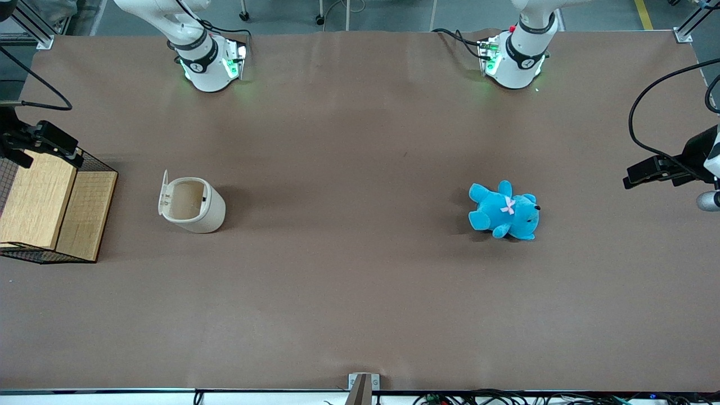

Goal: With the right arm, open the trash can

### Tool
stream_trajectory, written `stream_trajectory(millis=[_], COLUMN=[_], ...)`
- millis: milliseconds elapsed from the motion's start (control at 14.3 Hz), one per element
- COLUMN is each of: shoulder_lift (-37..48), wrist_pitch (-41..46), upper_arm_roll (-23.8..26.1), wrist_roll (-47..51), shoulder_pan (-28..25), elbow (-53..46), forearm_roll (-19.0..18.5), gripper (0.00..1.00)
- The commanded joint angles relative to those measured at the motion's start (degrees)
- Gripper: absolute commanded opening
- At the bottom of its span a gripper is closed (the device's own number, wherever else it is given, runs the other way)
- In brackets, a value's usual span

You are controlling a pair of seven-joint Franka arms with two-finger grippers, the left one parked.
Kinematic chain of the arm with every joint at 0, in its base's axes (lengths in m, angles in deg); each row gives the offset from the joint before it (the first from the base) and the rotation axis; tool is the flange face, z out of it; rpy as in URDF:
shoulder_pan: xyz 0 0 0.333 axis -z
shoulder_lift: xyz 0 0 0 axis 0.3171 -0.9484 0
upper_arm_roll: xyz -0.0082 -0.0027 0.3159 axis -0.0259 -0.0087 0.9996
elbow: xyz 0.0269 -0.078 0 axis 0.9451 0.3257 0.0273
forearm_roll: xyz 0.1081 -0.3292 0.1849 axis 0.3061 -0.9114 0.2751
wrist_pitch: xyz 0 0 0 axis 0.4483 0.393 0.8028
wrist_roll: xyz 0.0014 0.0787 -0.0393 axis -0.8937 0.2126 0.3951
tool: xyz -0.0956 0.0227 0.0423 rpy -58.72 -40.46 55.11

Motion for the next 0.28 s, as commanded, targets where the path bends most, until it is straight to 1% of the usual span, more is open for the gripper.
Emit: stream_trajectory(millis=[0,209], shoulder_lift=[2.1,2.1], wrist_pitch=[-1.0,-0.8], upper_arm_roll=[0.1,0.1], wrist_roll=[-0.1,-0.1], shoulder_pan=[-0.2,-0.2], elbow=[2.6,3.0], forearm_roll=[-0.8,-0.8], gripper=[1.0,1.0])
